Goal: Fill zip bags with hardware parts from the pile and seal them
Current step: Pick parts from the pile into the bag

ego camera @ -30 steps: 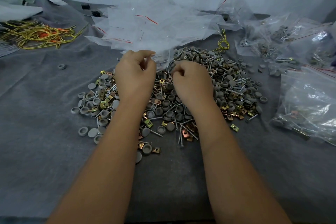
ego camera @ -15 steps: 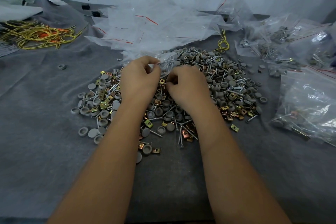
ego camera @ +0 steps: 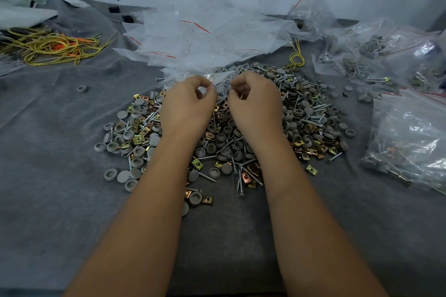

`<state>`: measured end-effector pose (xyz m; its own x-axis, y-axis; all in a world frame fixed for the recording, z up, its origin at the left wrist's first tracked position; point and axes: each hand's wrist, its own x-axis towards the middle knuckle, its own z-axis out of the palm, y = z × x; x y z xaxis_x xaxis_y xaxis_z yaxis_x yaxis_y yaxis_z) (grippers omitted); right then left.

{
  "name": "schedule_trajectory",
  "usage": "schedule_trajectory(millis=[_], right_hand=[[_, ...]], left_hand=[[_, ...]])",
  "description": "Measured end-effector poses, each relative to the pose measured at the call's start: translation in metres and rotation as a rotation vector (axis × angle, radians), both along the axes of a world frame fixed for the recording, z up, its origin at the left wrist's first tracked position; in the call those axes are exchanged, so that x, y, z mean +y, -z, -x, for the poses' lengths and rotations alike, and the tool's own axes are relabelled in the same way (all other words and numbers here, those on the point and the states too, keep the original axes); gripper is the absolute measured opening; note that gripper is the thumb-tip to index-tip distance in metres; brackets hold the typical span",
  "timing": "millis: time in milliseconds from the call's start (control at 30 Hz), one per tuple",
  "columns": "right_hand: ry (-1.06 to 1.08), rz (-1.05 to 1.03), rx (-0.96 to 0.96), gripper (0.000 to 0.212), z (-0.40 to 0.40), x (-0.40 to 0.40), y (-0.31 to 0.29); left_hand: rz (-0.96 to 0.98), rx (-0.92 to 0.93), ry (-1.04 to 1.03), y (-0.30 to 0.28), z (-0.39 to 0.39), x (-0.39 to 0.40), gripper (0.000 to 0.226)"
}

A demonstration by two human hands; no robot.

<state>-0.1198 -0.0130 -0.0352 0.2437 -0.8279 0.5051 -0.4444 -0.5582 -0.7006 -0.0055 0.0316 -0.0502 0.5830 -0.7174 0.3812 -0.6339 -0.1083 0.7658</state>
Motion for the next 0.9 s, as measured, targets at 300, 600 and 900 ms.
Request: schedule_trajectory(millis=[300, 600, 900], right_hand=[[0.023, 0.101, -0.014, 0.007, -0.002, -0.001, 0.003], [0.036, 0.052, 0.059, 0.009, 0.0, -0.001, 0.003], [-0.022, -0.003, 0.047, 0.016, -0.002, 0.002, 0.003]], left_hand=[[0.072, 0.015, 0.117, -0.002, 0.004, 0.0, 0.015], [0.191, 0.077, 0.195, -0.003, 0.007, 0.003, 0.012], [0.369, 0.009, 0.157, -0.004, 0.011, 0.005, 0.014]])
